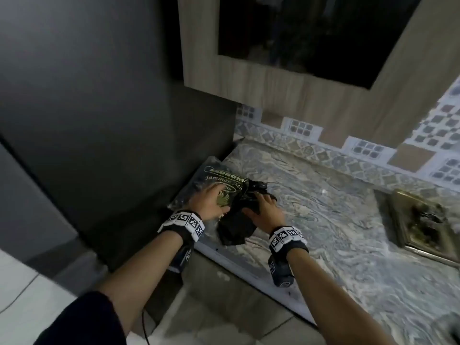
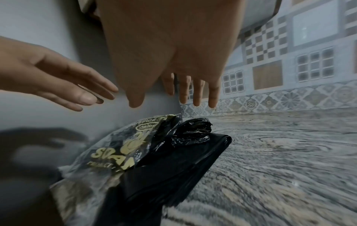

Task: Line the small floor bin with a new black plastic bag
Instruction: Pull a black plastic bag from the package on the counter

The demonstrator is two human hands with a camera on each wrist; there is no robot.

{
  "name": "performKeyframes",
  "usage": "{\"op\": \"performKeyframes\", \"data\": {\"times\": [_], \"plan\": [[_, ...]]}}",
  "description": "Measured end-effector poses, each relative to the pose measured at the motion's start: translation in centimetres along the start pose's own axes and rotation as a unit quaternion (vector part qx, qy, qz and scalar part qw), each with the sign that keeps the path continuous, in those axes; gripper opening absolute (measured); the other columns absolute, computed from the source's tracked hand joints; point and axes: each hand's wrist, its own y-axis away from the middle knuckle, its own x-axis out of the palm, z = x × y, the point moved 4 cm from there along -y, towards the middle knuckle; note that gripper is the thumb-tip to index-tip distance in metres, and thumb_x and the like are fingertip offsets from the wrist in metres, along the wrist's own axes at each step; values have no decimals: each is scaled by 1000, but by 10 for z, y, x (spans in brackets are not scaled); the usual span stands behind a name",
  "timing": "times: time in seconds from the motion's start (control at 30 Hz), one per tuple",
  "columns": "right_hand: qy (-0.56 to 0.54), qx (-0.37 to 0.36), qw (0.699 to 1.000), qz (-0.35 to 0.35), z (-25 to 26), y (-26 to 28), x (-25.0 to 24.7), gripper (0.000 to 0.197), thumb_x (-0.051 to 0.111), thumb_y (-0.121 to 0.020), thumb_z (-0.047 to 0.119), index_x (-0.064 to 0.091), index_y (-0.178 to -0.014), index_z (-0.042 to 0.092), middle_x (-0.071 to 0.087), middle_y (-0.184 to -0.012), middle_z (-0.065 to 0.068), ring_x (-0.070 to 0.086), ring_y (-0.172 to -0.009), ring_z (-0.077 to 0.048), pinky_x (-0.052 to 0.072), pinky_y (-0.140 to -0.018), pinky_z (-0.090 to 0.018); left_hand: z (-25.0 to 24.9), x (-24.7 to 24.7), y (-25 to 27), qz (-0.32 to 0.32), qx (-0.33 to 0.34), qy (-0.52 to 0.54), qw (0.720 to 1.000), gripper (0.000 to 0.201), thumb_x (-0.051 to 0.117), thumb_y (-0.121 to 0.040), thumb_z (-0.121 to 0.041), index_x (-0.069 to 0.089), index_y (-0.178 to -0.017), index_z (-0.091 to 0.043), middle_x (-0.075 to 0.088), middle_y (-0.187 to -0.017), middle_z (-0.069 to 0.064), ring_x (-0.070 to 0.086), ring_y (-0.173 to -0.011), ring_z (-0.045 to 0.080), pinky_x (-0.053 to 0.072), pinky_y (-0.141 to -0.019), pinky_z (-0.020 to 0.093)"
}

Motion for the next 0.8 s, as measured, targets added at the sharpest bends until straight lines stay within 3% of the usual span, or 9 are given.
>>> {"op": "performKeyframes", "data": {"times": [0.07,0.17,0.3,0.4,0.5,0.6,0.7,0.8], "plan": [[0,-6,1000,7,-10,-24,0,78,55,-88,57,25,-151,22,35,-152,-8,33,-138,-34,36,-109,-51,3,11,-24,19,-19,-16,1000,82,71,-82,-44,31,-150,-23,27,-161,0,30,-146,24,34,-115,41],[-1,-35,999,13,-22,-60,8,79,56,-87,57,23,-152,26,32,-154,-7,26,-143,-32,28,-115,-50,9,26,-55,69,-33,-81,994,96,72,-79,-48,16,-155,-28,8,-166,1,10,-152,27,17,-122,48],[16,-62,998,19,-31,-107,27,87,57,-83,64,21,-153,25,25,-160,-5,14,-149,-32,14,-121,-52,25,44,-94,121,-11,-180,976,115,72,-70,-64,3,-156,-30,-7,-166,3,-8,-153,28,4,-122,58],[8,-47,998,38,-37,-131,43,92,57,-82,66,16,-154,27,20,-162,-4,13,-150,-31,10,-122,-50,40,58,-120,152,13,-226,962,128,71,-60,-75,-4,-155,-33,-13,-166,3,-12,-153,28,-2,-121,60],[-2,-7,997,75,-39,-138,61,98,56,-79,71,8,-155,32,24,-161,-2,25,-146,-31,19,-118,-54,57,75,-135,178,34,-249,951,137,71,-52,-80,-7,-154,-34,-15,-165,5,-12,-152,30,-4,-121,59],[11,30,997,65,-37,-136,79,96,54,-80,71,3,-154,36,36,-156,-2,31,-140,-34,24,-113,-57,70,92,-144,203,43,-258,944,142,71,-49,-82,-12,-154,-33,-17,-165,7,-14,-152,31,-6,-120,59],[14,55,998,14,-30,-135,87,81,58,-85,58,17,-152,38,49,-147,-5,44,-130,-35,35,-104,-52,80,101,-143,205,54,-240,947,142,69,-50,-82,-14,-153,-31,-18,-164,7,-17,-151,31,-6,-120,59],[-21,79,996,-48,-21,-133,86,64,63,-87,37,38,-146,39,68,-121,-15,64,-107,-34,49,-85,-43,87,104,-144,194,65,-209,956,141,70,-50,-82,-14,-153,-33,-17,-165,6,-17,-151,30,-7,-120,59]]}}
